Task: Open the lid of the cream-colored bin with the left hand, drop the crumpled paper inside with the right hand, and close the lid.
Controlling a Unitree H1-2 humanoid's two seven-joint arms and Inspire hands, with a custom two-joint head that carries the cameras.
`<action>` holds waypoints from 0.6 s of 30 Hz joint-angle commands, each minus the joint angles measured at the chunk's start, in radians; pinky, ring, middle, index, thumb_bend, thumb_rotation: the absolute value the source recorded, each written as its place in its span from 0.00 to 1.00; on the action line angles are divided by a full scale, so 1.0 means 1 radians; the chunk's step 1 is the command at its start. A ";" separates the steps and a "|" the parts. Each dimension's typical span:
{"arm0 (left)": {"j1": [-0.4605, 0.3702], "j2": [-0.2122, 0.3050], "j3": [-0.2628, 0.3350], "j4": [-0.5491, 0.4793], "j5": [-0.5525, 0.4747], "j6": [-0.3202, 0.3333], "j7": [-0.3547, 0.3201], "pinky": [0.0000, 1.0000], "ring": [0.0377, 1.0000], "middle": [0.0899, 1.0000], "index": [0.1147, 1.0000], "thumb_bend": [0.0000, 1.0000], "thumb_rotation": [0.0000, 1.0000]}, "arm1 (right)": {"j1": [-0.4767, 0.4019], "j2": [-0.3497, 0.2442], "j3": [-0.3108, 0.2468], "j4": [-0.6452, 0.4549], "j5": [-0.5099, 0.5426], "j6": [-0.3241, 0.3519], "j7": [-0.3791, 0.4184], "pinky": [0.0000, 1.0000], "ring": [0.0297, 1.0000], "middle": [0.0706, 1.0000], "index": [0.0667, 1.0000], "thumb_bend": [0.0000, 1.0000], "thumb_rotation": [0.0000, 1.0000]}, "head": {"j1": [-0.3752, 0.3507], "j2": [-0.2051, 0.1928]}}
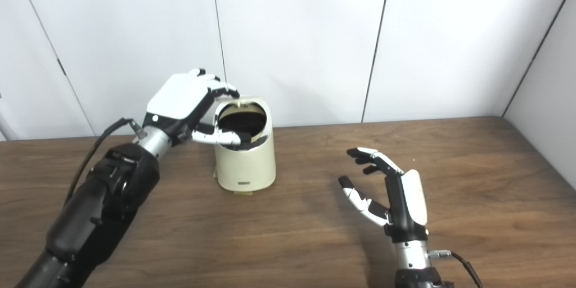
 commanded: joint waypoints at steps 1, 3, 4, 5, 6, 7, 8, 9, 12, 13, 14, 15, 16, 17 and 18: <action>-0.033 0.017 0.001 -0.006 0.027 -0.017 0.039 0.98 0.88 0.76 0.76 0.89 0.79 | 0.020 0.032 0.015 0.062 -0.003 -0.004 -0.002 0.54 0.65 0.67 0.66 0.26 0.43 | 0.000 0.002; -0.025 0.018 0.001 -0.004 0.037 -0.023 0.039 0.99 0.89 0.76 0.76 0.89 0.79 | 0.021 0.032 0.015 0.058 -0.002 -0.002 0.000 0.54 0.65 0.67 0.66 0.26 0.43 | 0.000 0.003; -0.021 0.018 0.000 -0.004 0.043 -0.025 0.040 1.00 0.89 0.77 0.76 0.89 0.79 | 0.021 0.032 0.015 0.055 0.000 0.000 0.002 0.54 0.65 0.67 0.66 0.26 0.42 | 0.000 0.004; -0.018 0.018 -0.001 -0.004 0.049 -0.027 0.041 1.00 0.89 0.77 0.76 0.89 0.78 | 0.022 0.033 0.014 0.055 0.002 0.001 0.004 0.54 0.65 0.67 0.67 0.26 0.42 | -0.001 0.005; -0.015 0.017 -0.001 -0.005 0.054 -0.027 0.039 1.00 0.89 0.77 0.76 0.89 0.78 | 0.021 0.033 0.013 0.055 0.004 0.000 0.004 0.54 0.65 0.67 0.67 0.27 0.42 | -0.001 0.006; -0.012 0.017 -0.001 -0.005 0.058 -0.027 0.039 1.00 0.90 0.77 0.76 0.89 0.78 | 0.021 0.034 0.013 0.056 0.004 0.000 0.004 0.54 0.65 0.67 0.67 0.27 0.42 | -0.002 0.006; -0.010 0.016 -0.001 -0.003 0.059 -0.030 0.040 1.00 0.90 0.76 0.76 0.89 0.77 | 0.020 0.035 0.013 0.055 0.005 0.000 0.005 0.54 0.65 0.67 0.66 0.26 0.42 | -0.002 0.006; -0.007 0.017 -0.003 0.005 0.060 -0.035 0.042 1.00 0.89 0.76 0.76 0.88 0.76 | 0.019 0.035 0.013 0.055 0.004 0.000 0.005 0.54 0.65 0.67 0.66 0.26 0.42 | -0.003 0.006; 0.003 0.022 -0.010 0.026 0.067 -0.043 0.042 1.00 0.88 0.76 0.76 0.89 0.75 | 0.016 0.036 0.016 0.060 -0.004 -0.007 -0.001 0.53 0.64 0.67 0.66 0.26 0.41 | -0.003 0.008; 0.006 0.024 -0.015 0.034 0.075 -0.046 0.044 0.99 0.88 0.76 0.76 0.89 0.75 | 0.016 0.036 0.016 0.060 -0.005 -0.009 -0.001 0.53 0.64 0.66 0.66 0.26 0.41 | -0.003 0.009; 0.009 0.026 -0.020 0.043 0.085 -0.048 0.048 0.98 0.87 0.76 0.76 0.89 0.74 | 0.016 0.036 0.016 0.060 -0.005 -0.009 -0.001 0.53 0.64 0.66 0.66 0.26 0.41 | -0.003 0.009; 0.011 0.030 -0.029 0.055 0.099 -0.049 0.045 0.98 0.87 0.76 0.75 0.89 0.74 | 0.016 0.035 0.017 0.059 -0.007 -0.007 0.000 0.53 0.64 0.66 0.66 0.26 0.43 | -0.005 0.011; 0.012 0.033 -0.036 0.066 0.111 -0.052 0.047 0.99 0.87 0.77 0.76 0.89 0.74 | 0.016 0.035 0.017 0.057 -0.008 -0.004 0.002 0.53 0.64 0.66 0.66 0.27 0.45 | -0.005 0.011; 0.013 0.035 -0.040 0.073 0.118 -0.054 0.047 0.99 0.87 0.77 0.76 0.89 0.74 | 0.017 0.035 0.017 0.056 -0.009 -0.002 0.002 0.53 0.64 0.66 0.66 0.27 0.46 | -0.006 0.011; 0.015 0.038 -0.048 0.091 0.130 -0.062 0.068 0.99 0.87 0.77 0.76 0.89 0.74 | 0.017 0.035 0.017 0.055 -0.009 -0.001 0.003 0.53 0.64 0.66 0.66 0.27 0.46 | -0.007 0.013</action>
